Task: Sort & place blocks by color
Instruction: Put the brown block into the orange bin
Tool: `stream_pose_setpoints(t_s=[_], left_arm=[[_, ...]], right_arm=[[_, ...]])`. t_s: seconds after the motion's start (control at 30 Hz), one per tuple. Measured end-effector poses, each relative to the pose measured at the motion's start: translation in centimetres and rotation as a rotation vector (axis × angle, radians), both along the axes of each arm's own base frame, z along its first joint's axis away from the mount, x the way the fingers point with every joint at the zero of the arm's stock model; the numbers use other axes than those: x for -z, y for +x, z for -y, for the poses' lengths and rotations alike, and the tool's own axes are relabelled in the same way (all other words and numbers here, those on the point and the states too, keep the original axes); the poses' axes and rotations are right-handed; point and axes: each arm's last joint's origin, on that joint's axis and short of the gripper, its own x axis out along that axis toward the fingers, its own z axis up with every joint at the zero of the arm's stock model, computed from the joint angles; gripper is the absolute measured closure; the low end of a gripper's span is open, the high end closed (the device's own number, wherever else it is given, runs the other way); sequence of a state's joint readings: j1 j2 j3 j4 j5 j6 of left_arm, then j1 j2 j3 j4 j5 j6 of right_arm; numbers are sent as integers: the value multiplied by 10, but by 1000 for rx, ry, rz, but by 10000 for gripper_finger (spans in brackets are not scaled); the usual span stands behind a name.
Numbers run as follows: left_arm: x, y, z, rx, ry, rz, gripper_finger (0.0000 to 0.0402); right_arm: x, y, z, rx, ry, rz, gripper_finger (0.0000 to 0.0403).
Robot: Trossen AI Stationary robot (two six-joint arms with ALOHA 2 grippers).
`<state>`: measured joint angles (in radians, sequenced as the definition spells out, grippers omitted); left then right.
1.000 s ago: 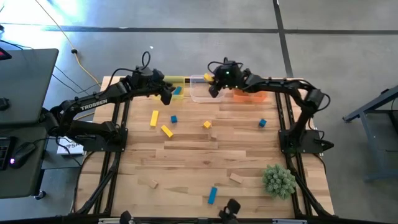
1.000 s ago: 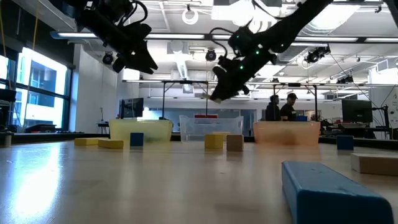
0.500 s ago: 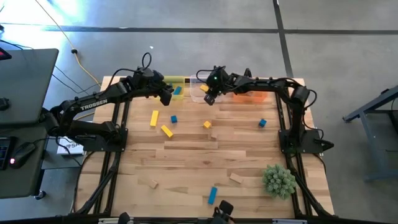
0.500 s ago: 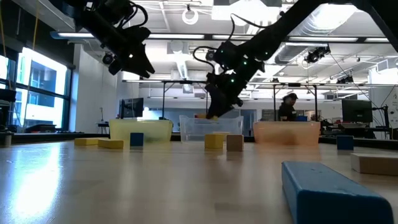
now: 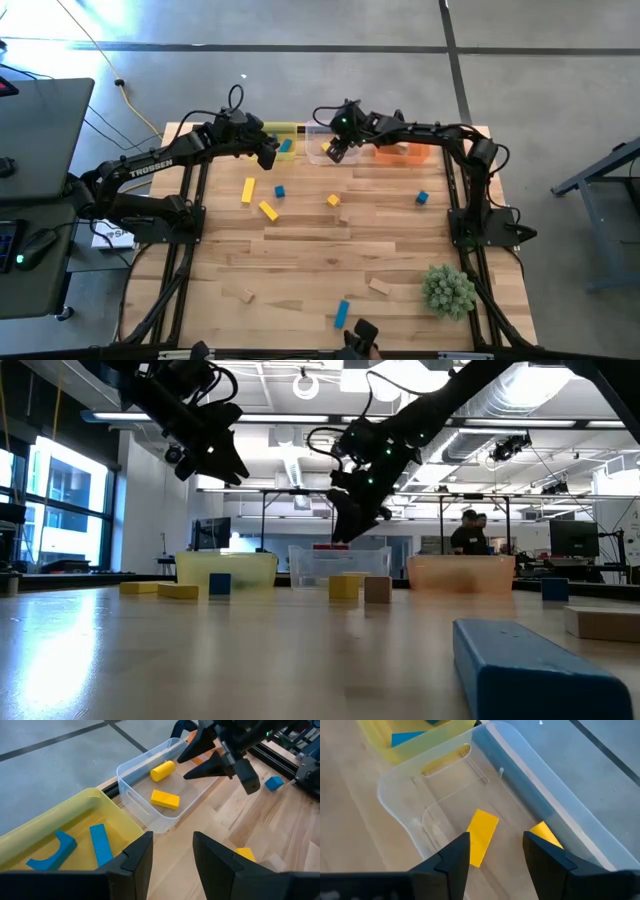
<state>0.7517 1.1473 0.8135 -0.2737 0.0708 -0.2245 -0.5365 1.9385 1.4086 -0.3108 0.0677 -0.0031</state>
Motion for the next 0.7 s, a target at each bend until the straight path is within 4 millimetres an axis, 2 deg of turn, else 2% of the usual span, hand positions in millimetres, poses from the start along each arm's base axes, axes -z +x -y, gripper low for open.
stream_pose_setpoints(t_s=[0.43, 0.7], left_arm=[[0, -4, -4, 0, 29, -25, 270], [9, -21, -11, -120, -106, -67, 219]], right_arm=[[-64, 22, -19, 8, 10, 14, 231], [-93, 34, -41, 10, 18, 43, 231]])
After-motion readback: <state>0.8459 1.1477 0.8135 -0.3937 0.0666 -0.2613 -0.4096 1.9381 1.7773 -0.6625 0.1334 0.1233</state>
